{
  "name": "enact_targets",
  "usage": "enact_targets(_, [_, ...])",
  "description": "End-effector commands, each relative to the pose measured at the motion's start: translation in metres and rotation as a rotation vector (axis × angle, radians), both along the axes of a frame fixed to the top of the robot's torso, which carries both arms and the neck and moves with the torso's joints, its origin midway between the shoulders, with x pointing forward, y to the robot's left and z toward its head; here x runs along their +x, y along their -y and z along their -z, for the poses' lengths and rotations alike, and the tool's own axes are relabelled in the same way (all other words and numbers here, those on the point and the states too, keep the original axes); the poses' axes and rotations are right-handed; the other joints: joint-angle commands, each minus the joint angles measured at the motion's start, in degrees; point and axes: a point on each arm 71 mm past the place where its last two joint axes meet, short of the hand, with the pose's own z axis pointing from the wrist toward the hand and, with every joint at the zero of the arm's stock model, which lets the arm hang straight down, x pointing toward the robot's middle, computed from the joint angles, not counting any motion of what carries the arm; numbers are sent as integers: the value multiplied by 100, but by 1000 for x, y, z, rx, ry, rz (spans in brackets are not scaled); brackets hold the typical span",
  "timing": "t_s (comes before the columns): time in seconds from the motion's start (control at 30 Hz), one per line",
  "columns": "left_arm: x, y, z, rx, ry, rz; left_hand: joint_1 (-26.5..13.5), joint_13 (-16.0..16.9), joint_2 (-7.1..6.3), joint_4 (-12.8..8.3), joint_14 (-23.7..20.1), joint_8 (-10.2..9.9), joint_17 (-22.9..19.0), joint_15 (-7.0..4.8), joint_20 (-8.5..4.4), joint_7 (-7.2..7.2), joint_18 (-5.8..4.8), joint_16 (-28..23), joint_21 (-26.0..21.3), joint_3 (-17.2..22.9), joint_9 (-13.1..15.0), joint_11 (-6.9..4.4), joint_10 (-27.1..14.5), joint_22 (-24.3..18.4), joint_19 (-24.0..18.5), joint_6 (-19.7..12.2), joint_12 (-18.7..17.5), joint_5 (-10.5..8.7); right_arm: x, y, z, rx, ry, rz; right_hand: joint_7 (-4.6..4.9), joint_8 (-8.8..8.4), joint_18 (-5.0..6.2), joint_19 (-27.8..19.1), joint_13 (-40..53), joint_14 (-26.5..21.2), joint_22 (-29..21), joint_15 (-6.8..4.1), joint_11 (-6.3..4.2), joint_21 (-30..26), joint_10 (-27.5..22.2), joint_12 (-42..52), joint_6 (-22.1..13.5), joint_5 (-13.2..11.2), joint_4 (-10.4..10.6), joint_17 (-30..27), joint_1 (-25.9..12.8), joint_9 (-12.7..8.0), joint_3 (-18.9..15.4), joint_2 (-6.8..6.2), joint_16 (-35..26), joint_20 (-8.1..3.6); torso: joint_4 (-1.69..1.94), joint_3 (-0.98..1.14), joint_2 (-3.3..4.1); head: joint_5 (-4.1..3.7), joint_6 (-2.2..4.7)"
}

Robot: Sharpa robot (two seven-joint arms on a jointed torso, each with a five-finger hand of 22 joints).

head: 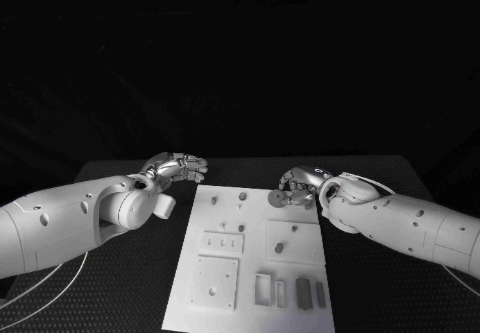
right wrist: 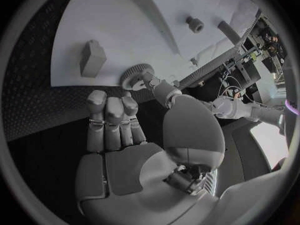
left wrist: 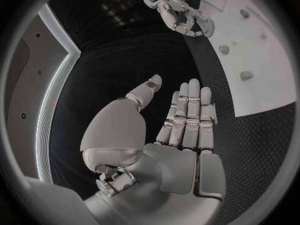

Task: Assemble the parts on the task board

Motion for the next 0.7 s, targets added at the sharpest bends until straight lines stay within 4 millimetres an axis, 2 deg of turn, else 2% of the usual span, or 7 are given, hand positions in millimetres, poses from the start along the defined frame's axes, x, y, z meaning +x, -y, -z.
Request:
enact_targets(0.03, [0,2,-1,-5,4,19,-42,-4,11,1,-17,-22,6,29,0,16,59,-18,37,40,9,-2,-24,6,-22,-37,-40,-18,-1,-6,2,-8,-25,-24,118,1,366,0,-8,-29,78,23,-11,23,-236,24,169,-5,-1,8,-28,4,-36,20,22,-37,2,-4,4,-4,-4])
enact_targets(0.2, [0,2,-1,-7,6,21,-39,-4,12,-2,-17,-23,6,29,0,16,60,-19,36,41,10,-1,-26,7,-22,-37,-42,-17,-1,-10,4,-8,-33,-33,113,9,366,-1,-15,-29,78,20,-15,24,-237,31,185,-2,-3,9,-30,7,-41,37,23,-37,6,9,4,6,-13])
enact_targets(0.4, [0,2,-1,-6,6,20,-35,-4,12,-6,-17,-23,7,28,-1,16,60,-20,36,44,12,0,-27,7,-23,-37,-43,-17,-1,-11,5,-10,-35,-33,102,25,366,0,-27,-25,77,11,-25,28,-233,45,221,-3,-5,11,-31,15,-45,72,26,-35,4,-2,5,-2,-17])
enact_targets(0.7, [0,2,-1,-5,6,18,-31,-3,13,-9,-17,-23,9,28,0,16,60,-21,37,46,14,0,-26,7,-24,-36,-44,-17,0,-11,7,-26,-50,-32,85,43,366,6,-50,-15,75,-3,-41,33,-226,65,268,-22,6,11,-20,24,-15,134,30,-34,0,2,3,4,-24])
